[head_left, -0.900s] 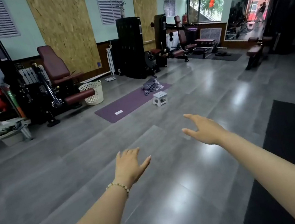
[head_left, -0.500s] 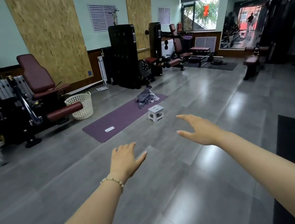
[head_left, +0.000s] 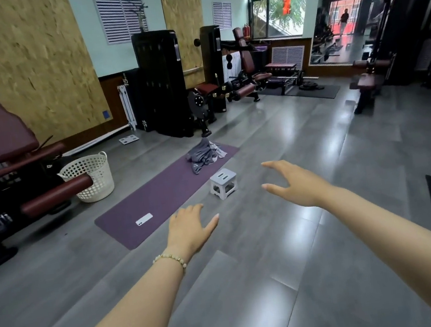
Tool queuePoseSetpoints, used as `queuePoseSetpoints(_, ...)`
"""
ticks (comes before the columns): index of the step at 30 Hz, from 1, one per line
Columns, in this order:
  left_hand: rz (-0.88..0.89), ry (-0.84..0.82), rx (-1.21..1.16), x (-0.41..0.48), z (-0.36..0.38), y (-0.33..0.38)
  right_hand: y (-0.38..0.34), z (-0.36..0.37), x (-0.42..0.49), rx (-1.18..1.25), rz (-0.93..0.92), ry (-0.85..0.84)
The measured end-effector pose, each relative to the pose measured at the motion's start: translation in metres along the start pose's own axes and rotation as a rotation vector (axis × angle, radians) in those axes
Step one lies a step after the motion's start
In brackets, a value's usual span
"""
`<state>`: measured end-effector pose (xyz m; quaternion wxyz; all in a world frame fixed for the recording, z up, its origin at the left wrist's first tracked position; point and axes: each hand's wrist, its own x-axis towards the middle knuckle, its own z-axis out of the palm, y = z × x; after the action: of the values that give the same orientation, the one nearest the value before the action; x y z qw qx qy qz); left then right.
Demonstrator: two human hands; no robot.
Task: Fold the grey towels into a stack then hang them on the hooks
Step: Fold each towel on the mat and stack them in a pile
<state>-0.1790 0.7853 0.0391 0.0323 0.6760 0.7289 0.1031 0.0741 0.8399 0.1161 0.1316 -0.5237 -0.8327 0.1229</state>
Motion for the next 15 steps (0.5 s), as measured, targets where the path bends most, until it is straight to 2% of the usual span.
queuePoseSetpoints(7,-0.105,-0.004,-0.050,0.199,0.049,-0.008,0.084,0.004,0.209,0.034,-0.069,-0.041)
queuePoseSetpoints(15,-0.177,0.081,-0.076,0.419,0.045,-0.029,0.131,-0.013,0.446,0.023,-0.162,-0.053)
